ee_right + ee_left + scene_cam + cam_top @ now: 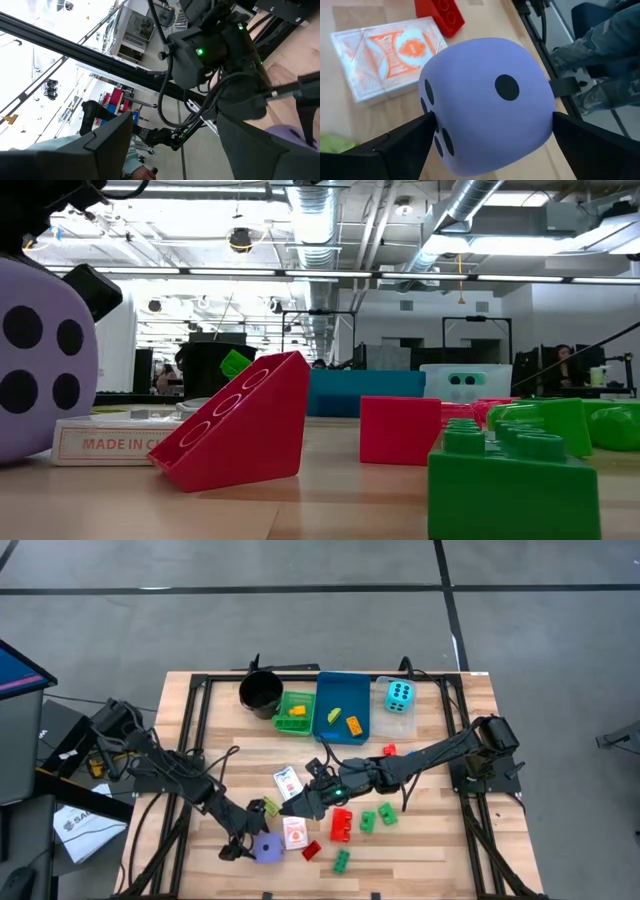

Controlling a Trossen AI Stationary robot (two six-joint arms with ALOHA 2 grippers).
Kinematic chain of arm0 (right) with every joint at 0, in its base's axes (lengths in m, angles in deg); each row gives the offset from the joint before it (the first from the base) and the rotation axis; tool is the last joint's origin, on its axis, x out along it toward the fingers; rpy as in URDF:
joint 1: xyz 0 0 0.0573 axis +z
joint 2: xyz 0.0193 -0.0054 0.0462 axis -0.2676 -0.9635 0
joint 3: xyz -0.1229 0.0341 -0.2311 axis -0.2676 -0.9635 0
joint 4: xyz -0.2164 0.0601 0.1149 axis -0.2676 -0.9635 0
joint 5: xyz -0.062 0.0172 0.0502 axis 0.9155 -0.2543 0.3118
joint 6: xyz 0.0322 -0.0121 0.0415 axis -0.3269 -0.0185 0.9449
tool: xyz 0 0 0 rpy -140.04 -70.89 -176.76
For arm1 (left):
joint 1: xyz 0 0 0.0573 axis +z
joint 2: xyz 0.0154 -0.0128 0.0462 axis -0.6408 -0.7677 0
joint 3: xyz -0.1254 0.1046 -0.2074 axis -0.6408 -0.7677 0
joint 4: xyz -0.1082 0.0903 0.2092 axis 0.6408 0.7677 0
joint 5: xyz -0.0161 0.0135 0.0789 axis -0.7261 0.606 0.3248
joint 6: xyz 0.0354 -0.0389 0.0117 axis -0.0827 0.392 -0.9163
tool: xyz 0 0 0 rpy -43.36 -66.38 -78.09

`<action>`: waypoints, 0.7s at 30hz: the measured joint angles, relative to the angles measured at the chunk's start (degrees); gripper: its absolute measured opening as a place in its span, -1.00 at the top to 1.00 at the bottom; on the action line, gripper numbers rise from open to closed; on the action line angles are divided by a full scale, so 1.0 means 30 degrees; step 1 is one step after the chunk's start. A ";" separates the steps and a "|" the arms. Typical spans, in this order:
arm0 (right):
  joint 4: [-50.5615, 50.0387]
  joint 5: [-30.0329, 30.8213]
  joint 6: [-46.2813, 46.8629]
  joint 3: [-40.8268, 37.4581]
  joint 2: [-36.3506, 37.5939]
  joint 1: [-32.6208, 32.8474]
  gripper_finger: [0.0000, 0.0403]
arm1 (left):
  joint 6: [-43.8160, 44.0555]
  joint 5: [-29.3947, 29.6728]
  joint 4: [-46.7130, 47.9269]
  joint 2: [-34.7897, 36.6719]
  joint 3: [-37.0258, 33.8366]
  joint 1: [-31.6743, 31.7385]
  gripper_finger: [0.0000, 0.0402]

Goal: Pick & Place Toys
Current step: Put the purple dice into the white transparent bin

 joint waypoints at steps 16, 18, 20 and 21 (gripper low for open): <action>-0.0036 -0.0007 0.0153 -0.0002 0.0000 0.0000 -0.41 | 0.0529 -0.0036 -0.0437 -0.0266 -0.0067 0.0000 -0.78; -0.0036 -0.0007 0.0153 0.0000 0.0000 0.0000 -0.41 | 0.0821 -0.0029 -0.0422 -0.0266 -0.0069 0.0007 -0.68; -0.0036 -0.0007 0.0153 0.0000 0.0000 0.0000 -0.41 | 0.1421 -0.0024 -0.0417 -0.0268 -0.0079 0.0015 -0.58; -0.0036 -0.0007 0.0153 0.0000 0.0000 0.0000 -0.41 | 0.1644 -0.0019 -0.0429 -0.0273 -0.0084 0.0015 -0.54</action>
